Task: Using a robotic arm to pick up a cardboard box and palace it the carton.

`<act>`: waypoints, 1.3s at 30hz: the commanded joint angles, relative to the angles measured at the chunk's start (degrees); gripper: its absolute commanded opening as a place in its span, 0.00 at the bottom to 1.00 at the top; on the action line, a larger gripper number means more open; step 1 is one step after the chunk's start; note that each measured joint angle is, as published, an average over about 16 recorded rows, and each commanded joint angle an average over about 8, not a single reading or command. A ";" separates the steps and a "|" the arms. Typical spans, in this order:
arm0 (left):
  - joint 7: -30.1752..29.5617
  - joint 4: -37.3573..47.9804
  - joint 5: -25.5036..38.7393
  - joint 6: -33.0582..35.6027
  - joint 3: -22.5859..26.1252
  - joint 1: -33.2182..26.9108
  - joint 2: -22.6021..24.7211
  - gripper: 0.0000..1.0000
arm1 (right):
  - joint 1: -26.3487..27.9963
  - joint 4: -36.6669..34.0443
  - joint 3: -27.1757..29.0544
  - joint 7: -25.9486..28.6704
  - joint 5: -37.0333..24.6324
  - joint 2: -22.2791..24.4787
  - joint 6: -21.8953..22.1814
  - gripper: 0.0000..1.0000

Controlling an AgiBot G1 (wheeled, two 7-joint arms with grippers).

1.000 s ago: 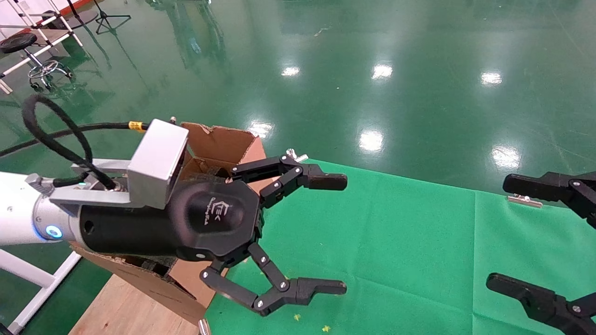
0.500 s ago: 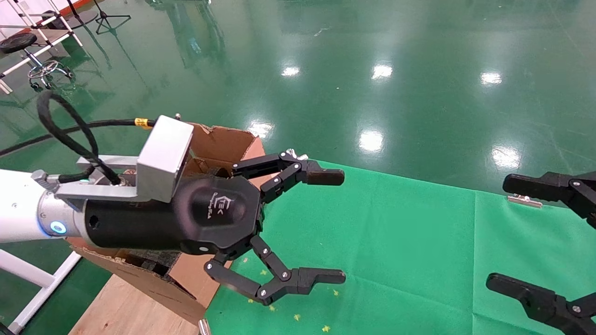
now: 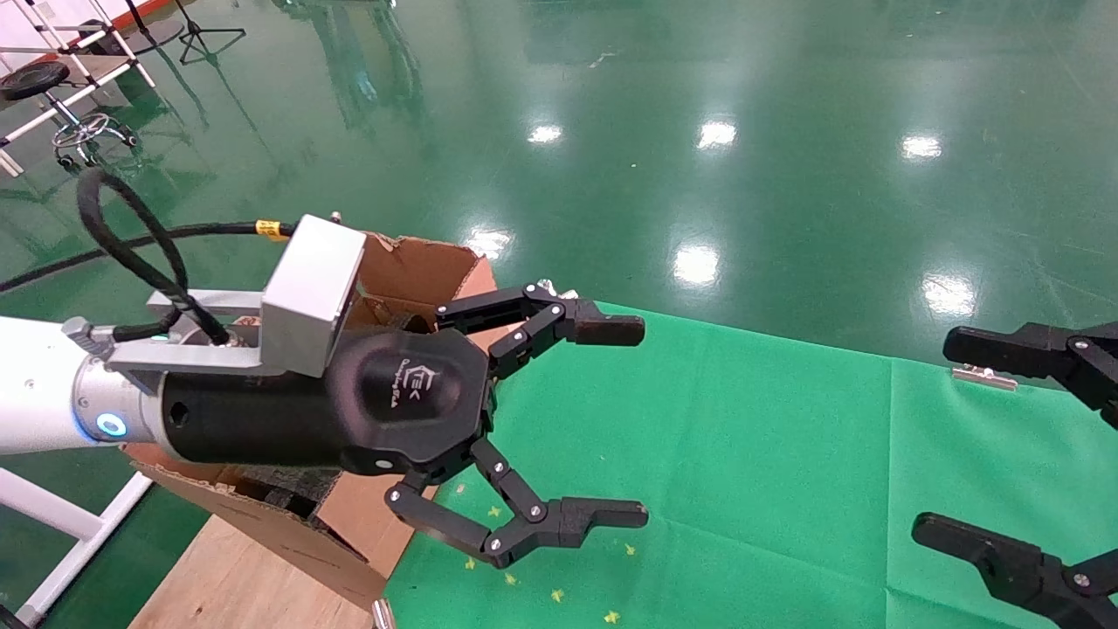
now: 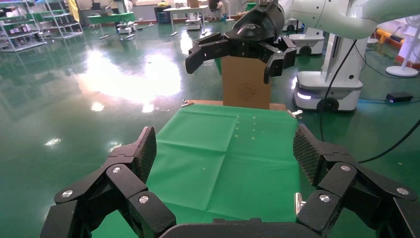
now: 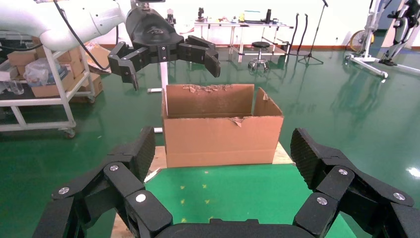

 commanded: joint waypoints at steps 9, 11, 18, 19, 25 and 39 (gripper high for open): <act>-0.03 0.07 0.06 -0.04 0.05 -0.04 0.01 1.00 | 0.00 0.00 0.00 0.00 0.00 0.00 0.00 1.00; -0.03 0.08 0.07 -0.05 0.06 -0.05 0.01 1.00 | 0.00 0.00 0.00 0.00 0.00 0.00 0.00 1.00; -0.03 0.11 0.11 -0.06 0.08 -0.07 0.01 1.00 | 0.00 0.00 0.00 0.00 0.00 0.00 0.00 1.00; -0.03 0.11 0.11 -0.06 0.08 -0.07 0.01 1.00 | 0.00 0.00 0.00 0.00 0.00 0.00 0.00 1.00; -0.03 0.13 0.13 -0.06 0.08 -0.09 0.01 1.00 | 0.00 0.00 0.00 0.00 0.00 0.00 0.00 1.00; -0.03 0.14 0.15 -0.06 0.08 -0.11 0.01 1.00 | 0.00 0.00 0.00 0.00 0.00 0.00 0.00 1.00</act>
